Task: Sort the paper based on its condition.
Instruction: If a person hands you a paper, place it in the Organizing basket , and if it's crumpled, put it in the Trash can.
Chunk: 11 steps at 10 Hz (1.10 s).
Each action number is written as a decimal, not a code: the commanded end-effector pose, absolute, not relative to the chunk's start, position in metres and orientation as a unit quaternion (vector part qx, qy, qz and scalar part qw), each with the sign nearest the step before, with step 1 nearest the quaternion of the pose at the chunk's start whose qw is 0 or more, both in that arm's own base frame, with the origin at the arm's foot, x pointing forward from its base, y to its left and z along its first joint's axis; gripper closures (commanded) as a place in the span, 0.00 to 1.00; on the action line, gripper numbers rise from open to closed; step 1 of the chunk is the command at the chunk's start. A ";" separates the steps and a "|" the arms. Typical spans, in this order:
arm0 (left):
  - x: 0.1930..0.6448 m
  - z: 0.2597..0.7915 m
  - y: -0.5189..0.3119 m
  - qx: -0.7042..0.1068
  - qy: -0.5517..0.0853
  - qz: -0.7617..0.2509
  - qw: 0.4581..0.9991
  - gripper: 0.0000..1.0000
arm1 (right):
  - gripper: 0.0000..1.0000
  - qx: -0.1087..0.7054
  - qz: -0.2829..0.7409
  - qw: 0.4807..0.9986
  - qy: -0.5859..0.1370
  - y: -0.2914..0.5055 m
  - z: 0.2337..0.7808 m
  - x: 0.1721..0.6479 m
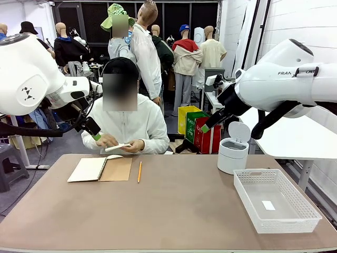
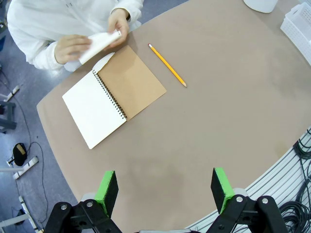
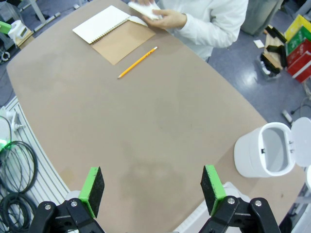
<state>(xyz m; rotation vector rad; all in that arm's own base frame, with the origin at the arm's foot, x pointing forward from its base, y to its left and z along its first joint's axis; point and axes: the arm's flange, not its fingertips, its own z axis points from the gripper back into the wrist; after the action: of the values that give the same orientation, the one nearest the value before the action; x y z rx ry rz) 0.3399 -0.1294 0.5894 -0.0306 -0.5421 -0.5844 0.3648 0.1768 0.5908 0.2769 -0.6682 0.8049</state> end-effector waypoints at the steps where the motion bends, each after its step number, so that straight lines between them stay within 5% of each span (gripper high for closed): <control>1: 0.340 0.590 -0.129 -0.014 -0.265 -0.286 0.921 0.00 | 0.00 0.135 0.384 0.857 -0.317 0.177 0.590 0.365; 11: 0.340 0.590 -0.129 -0.014 -0.265 -0.286 0.921 0.00 | 0.00 0.135 0.384 0.857 -0.317 0.177 0.590 0.365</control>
<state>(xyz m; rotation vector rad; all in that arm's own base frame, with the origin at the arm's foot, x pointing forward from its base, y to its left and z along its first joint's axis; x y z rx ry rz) 0.3399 -0.1294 0.5894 -0.0306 -0.5421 -0.5844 0.3648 0.1768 0.5908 0.2769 -0.6682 0.8049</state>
